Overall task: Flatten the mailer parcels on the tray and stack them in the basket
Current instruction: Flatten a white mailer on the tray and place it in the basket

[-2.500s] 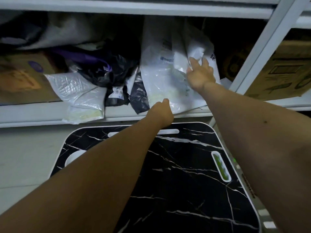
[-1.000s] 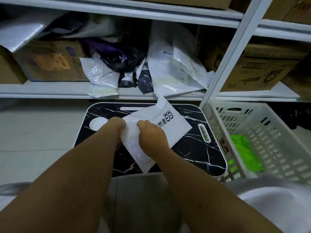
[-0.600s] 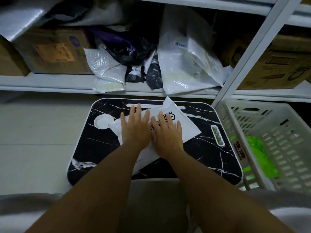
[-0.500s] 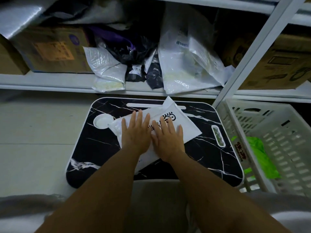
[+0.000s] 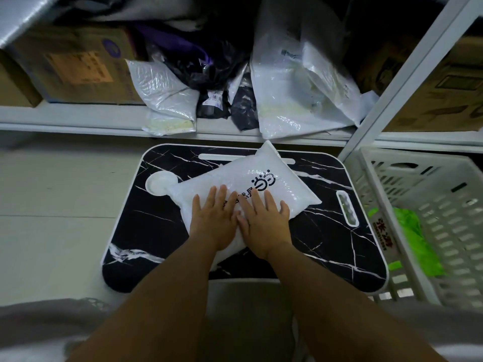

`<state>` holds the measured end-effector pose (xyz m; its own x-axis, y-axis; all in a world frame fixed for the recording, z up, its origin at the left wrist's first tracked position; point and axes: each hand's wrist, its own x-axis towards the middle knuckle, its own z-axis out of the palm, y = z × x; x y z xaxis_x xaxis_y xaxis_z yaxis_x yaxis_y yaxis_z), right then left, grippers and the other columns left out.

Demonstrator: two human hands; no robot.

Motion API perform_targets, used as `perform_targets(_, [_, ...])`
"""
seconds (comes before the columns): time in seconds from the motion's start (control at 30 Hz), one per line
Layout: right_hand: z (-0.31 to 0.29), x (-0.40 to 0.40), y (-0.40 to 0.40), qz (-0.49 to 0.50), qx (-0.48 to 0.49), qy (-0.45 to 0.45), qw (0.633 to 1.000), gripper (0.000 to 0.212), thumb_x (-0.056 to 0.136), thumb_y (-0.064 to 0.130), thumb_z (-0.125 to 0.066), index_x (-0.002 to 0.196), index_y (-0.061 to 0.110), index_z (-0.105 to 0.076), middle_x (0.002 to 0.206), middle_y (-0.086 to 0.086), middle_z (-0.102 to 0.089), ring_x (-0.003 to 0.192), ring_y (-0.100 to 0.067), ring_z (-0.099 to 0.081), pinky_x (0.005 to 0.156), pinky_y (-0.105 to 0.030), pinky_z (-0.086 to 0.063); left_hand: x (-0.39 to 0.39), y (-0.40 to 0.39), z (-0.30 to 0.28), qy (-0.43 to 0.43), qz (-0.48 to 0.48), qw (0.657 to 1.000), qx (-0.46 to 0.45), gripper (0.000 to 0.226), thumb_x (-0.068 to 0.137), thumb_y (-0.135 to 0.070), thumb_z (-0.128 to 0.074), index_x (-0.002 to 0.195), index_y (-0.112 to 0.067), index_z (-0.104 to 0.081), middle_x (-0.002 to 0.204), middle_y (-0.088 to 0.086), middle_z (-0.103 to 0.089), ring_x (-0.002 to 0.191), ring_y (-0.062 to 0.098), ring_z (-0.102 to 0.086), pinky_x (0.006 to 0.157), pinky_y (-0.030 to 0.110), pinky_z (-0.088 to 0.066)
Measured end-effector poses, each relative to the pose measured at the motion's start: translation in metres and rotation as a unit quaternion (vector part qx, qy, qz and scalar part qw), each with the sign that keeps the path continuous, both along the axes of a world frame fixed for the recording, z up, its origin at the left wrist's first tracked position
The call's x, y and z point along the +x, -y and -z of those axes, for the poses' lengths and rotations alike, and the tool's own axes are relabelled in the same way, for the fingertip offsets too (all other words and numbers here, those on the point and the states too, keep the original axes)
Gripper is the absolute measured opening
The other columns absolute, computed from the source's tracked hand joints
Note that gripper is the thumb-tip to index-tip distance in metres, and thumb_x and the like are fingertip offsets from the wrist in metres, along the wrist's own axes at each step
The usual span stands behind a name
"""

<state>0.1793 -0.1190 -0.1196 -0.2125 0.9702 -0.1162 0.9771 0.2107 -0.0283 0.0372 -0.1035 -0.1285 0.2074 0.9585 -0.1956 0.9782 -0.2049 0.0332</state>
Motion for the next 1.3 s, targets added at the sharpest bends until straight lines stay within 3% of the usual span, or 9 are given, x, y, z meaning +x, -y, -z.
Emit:
perform_targets(0.13, [-0.007,-0.002,-0.016,0.0,0.061,0.001,0.998,0.052,0.102,0.044,-0.022,0.146,0.02,-0.034,0.138,0.0,-0.051,0.121,-0.026,-0.049,0.1,-0.044,-0.028,0.007,-0.01,-0.01,0.034,-0.013,0.999,0.024,0.054,0.101,-0.041,-0.015,0.151,-0.019,-0.012,0.154,0.003,-0.026,0.14,0.024,-0.025,0.112,0.05,-0.021])
perform_targets(0.23, [-0.02,0.0,-0.042,-0.032,0.098,0.048,0.994,0.034,0.098,0.034,-0.033,0.119,0.021,-0.057,0.12,-0.001,-0.058,0.11,-0.024,-0.052,0.097,-0.041,-0.029,0.017,-0.021,-0.018,0.031,-0.018,0.997,0.072,0.054,0.1,-0.044,-0.02,0.147,-0.016,-0.024,0.139,0.006,-0.044,0.126,0.026,-0.04,0.107,0.045,-0.028])
perform_targets(0.33, [-0.018,0.007,-0.055,-0.011,0.086,0.038,0.995,0.037,0.095,0.039,-0.037,0.124,0.025,-0.055,0.144,-0.006,-0.038,0.138,-0.028,-0.025,0.109,-0.054,-0.016,0.025,-0.023,-0.016,0.0,-0.039,0.996,0.074,0.047,0.098,-0.046,-0.021,0.134,-0.02,-0.038,0.148,0.012,-0.027,0.139,0.034,-0.019,0.112,0.059,-0.009])
perform_targets(0.4, [-0.007,0.015,-0.055,0.02,0.02,0.011,1.0,0.05,0.097,0.049,-0.028,0.144,0.031,-0.031,0.161,-0.001,-0.006,0.147,-0.034,0.003,0.111,-0.063,-0.006,0.027,-0.023,-0.008,0.004,-0.056,0.997,0.058,0.049,0.097,-0.049,-0.019,0.138,-0.023,-0.031,0.158,0.012,-0.003,0.144,0.039,0.004,0.109,0.066,0.0])
perform_targets(0.47, [0.0,0.02,-0.059,0.042,-0.024,-0.009,0.999,0.059,0.097,0.058,-0.02,0.151,0.04,-0.007,0.162,0.006,0.01,0.146,-0.038,0.013,0.112,-0.065,-0.006,0.026,-0.027,-0.003,0.011,-0.064,0.997,0.049,0.058,0.096,-0.053,-0.015,0.146,-0.025,-0.016,0.159,0.007,0.007,0.143,0.041,0.01,0.108,0.068,-0.001])
perform_targets(0.6, [0.002,0.02,-0.069,0.044,-0.063,0.005,0.997,0.061,0.095,0.063,-0.018,0.15,0.047,0.002,0.162,0.007,0.009,0.146,-0.04,0.007,0.112,-0.064,-0.01,0.022,-0.033,0.001,0.011,-0.072,0.997,0.019,0.064,0.094,-0.059,-0.013,0.15,-0.036,0.007,0.16,0.001,0.006,0.144,0.04,0.008,0.108,0.069,-0.001])
perform_targets(0.93, [0.005,0.017,-0.074,0.044,-0.065,0.028,0.997,0.063,0.094,0.063,-0.017,0.152,0.04,-0.008,0.162,0.006,-0.008,0.146,-0.037,-0.009,0.113,-0.06,-0.009,0.022,-0.039,-0.002,-0.008,-0.08,0.997,-0.018,0.062,0.094,-0.059,-0.013,0.15,-0.037,0.0,0.16,-0.001,0.001,0.144,0.039,0.005,0.109,0.067,-0.001])
perform_targets(1.13, [0.005,0.018,-0.085,0.057,-0.006,0.019,0.998,0.075,0.091,0.068,-0.021,0.153,0.03,-0.008,0.144,0.004,-0.038,0.124,-0.027,-0.037,0.098,-0.05,-0.032,0.024,-0.038,0.006,0.039,-0.103,0.994,-0.02,0.068,0.093,-0.061,-0.015,0.151,-0.03,0.0,0.159,0.008,0.011,0.145,0.036,0.01,0.113,0.059,-0.008])
perform_targets(1.3, [0.0,0.01,-0.105,0.067,0.015,0.063,0.996,0.064,0.09,0.072,-0.02,0.14,0.035,-0.036,0.131,-0.006,-0.042,0.119,-0.028,-0.039,0.092,-0.052,-0.033,0.022,-0.042,0.004,0.048,-0.104,0.993,0.005,0.074,0.084,-0.075,-0.016,0.148,-0.038,-0.01,0.159,0.012,-0.002,0.146,0.032,-0.003,0.109,0.063,-0.013])
